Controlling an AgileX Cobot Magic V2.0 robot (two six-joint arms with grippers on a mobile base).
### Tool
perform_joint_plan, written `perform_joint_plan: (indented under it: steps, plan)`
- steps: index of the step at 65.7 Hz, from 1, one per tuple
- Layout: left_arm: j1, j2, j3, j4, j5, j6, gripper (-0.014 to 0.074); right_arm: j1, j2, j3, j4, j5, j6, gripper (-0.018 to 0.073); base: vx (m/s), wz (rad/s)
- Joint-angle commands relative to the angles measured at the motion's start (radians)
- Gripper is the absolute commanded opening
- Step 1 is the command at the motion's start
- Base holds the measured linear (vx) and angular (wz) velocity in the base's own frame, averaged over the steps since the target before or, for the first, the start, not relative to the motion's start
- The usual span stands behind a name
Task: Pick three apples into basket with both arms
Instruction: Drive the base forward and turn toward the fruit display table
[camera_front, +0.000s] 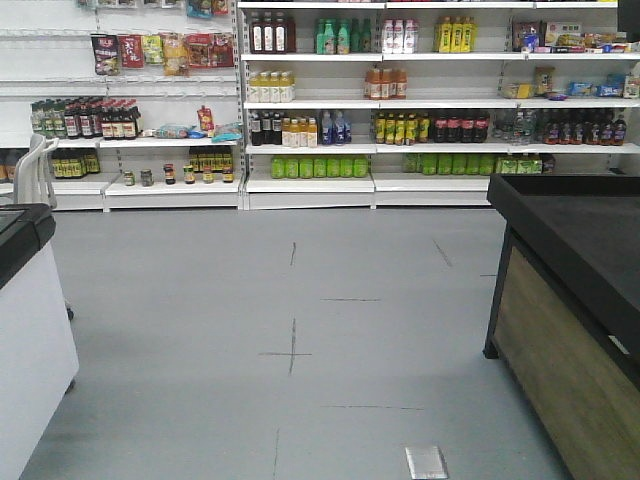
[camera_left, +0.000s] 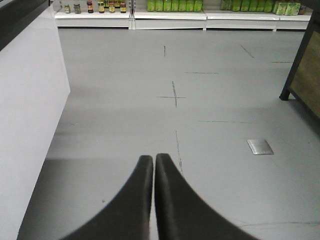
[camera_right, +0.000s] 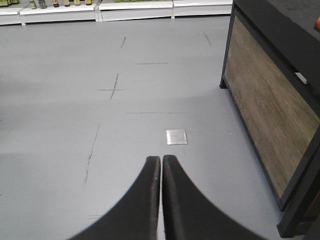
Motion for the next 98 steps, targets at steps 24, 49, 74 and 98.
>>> perform_joint_plan:
  steps: [24, 49, 74, 98]
  plan:
    - [0.002, -0.015, -0.025, -0.003, -0.058, -0.009, -0.0007, -0.006, -0.009, -0.003, -0.001, -0.072, -0.008, -0.0004, 0.00, 0.00]
    - [0.002, -0.015, -0.025, -0.003, -0.058, -0.009, -0.0007, -0.006, -0.009, -0.003, -0.001, -0.072, -0.008, -0.0004, 0.01, 0.01]
    - [0.002, -0.015, -0.025, -0.003, -0.058, -0.009, -0.0007, -0.006, -0.009, -0.003, -0.001, -0.071, -0.008, -0.0004, 0.11, 0.05]
    - [0.002, -0.015, -0.025, -0.003, -0.058, -0.009, -0.0007, -0.006, -0.009, -0.003, -0.001, -0.071, -0.008, -0.0004, 0.12, 0.01]
